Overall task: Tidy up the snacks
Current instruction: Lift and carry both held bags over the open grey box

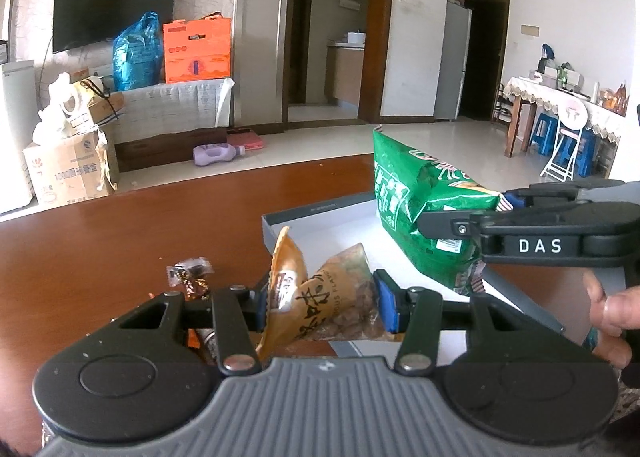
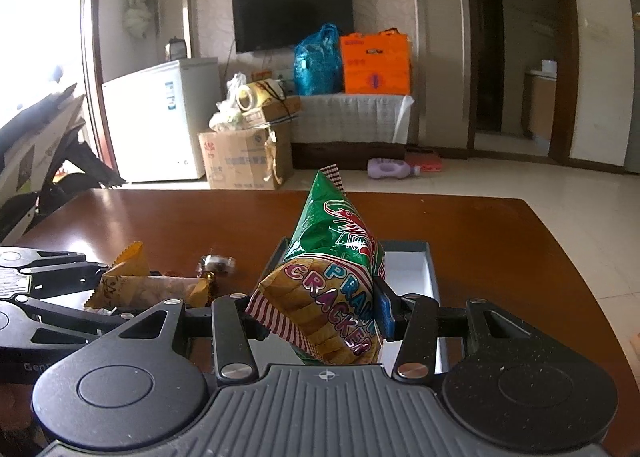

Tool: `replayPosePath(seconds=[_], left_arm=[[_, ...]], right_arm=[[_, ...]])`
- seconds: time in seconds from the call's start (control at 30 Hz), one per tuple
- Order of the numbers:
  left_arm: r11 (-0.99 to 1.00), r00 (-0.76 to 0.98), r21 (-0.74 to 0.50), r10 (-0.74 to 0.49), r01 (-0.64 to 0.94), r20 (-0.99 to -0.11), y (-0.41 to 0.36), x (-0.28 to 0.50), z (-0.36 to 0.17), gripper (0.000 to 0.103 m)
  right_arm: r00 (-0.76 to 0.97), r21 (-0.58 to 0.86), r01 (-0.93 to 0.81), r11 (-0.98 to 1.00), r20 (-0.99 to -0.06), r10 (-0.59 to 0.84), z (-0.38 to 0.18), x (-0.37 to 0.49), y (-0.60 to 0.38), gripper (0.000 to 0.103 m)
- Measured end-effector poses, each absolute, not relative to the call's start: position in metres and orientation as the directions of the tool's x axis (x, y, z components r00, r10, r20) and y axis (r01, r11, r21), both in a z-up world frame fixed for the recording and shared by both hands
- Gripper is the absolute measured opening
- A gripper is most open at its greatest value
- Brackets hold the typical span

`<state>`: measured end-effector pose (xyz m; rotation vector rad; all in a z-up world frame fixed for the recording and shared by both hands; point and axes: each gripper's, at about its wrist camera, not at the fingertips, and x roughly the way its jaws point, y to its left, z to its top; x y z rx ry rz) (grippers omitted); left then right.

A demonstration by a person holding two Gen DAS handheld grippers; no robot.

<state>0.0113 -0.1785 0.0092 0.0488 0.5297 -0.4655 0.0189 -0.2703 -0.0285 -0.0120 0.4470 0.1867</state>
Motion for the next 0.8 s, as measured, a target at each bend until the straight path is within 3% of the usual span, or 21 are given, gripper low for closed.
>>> replayPosePath(seconds=[0.8], left_arm=[[0.854, 0.699, -0.071, -0.466, 0.515, -0.542, -0.229, 0.062, -0.005, 0.048]], right_arm=[[0.864, 0.044, -0.14, 0.989, -0.482, 0.144, -0.05, 0.019, -0.299, 0.048]])
